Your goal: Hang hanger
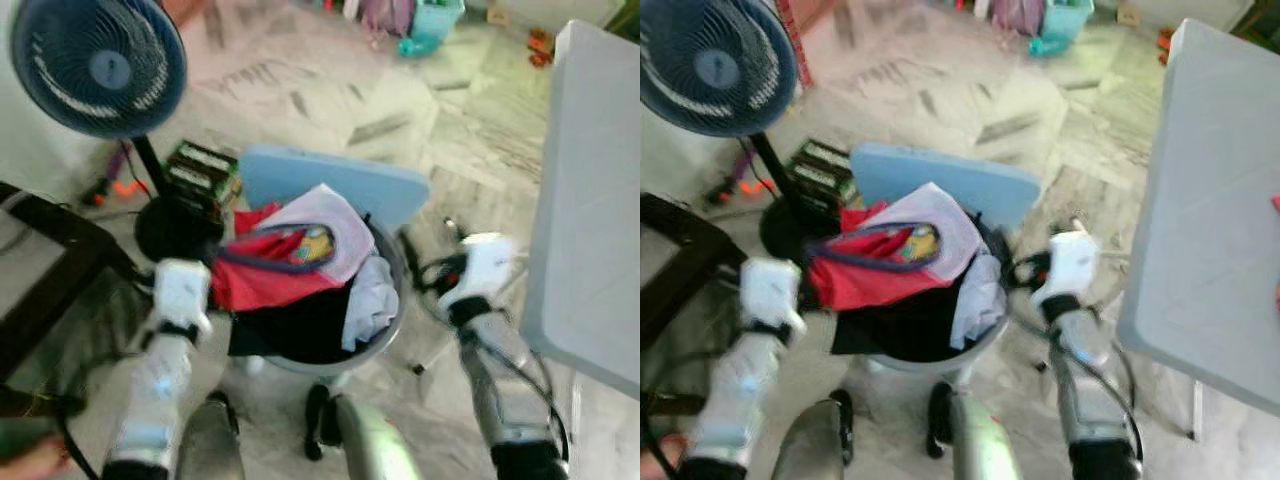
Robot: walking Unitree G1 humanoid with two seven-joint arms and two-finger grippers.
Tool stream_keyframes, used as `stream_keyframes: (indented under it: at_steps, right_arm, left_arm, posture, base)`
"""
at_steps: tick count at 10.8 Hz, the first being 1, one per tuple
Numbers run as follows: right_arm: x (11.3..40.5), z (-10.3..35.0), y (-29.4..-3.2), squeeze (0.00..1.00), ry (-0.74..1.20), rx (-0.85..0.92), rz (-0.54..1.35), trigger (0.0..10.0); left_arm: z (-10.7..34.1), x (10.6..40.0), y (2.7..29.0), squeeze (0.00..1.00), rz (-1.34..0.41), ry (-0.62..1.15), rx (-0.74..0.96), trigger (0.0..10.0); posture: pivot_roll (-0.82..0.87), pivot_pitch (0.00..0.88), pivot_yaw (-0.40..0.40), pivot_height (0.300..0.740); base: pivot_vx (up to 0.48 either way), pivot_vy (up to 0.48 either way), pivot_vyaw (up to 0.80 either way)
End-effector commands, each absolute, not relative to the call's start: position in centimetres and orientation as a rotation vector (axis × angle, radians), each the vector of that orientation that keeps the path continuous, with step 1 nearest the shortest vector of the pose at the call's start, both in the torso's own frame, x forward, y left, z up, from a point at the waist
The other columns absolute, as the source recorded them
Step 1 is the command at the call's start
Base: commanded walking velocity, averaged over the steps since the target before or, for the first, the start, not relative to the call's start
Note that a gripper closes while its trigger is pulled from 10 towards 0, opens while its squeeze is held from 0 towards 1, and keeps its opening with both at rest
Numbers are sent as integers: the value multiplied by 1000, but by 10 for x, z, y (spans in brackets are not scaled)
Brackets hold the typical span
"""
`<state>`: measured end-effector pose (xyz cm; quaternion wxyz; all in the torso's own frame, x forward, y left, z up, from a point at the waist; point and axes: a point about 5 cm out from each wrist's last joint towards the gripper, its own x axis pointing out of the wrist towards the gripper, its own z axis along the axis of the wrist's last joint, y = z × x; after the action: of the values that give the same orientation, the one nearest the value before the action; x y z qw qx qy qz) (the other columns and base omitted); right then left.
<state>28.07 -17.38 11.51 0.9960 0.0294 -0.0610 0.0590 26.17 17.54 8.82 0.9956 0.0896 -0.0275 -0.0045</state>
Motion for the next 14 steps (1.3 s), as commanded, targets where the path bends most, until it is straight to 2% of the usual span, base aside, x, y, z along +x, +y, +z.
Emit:
stream_keyframes:
  at_steps: [1, 3, 5, 8, 14]
  right_arm:
    - [285, 127, -187, 0, -181, 89, 21, 10000]
    - [288, 131, -183, 0, -223, 112, 37, 10000]
    - [291, 126, -176, 0, -214, 131, 45, 10000]
    - [300, 131, -170, 0, -246, 100, 75, 10000]
    - [300, 129, -172, 0, -248, 80, 72, 10000]
  left_arm:
    - [101, 262, 180, 0, 74, -99, 186, 10000]
    - [111, 266, 173, 0, 106, -139, 190, 10000]
    - [116, 277, 156, 0, 55, -162, 182, 10000]
    - [120, 292, 163, 0, 48, -177, 218, 10000]
    - [118, 294, 162, 0, 55, -176, 216, 10000]
  posture:
    - [38, 155, -66, 740]
    - [42, 117, -56, 740]
    - [33, 64, -38, 740]
    - [29, 67, -40, 740]
    - [17, 78, -41, 740]
  base:
    - [0, 0, 0]
    - [0, 0, 0]
    - [0, 0, 0]
    - [0, 0, 0]
    - [0, 0, 0]
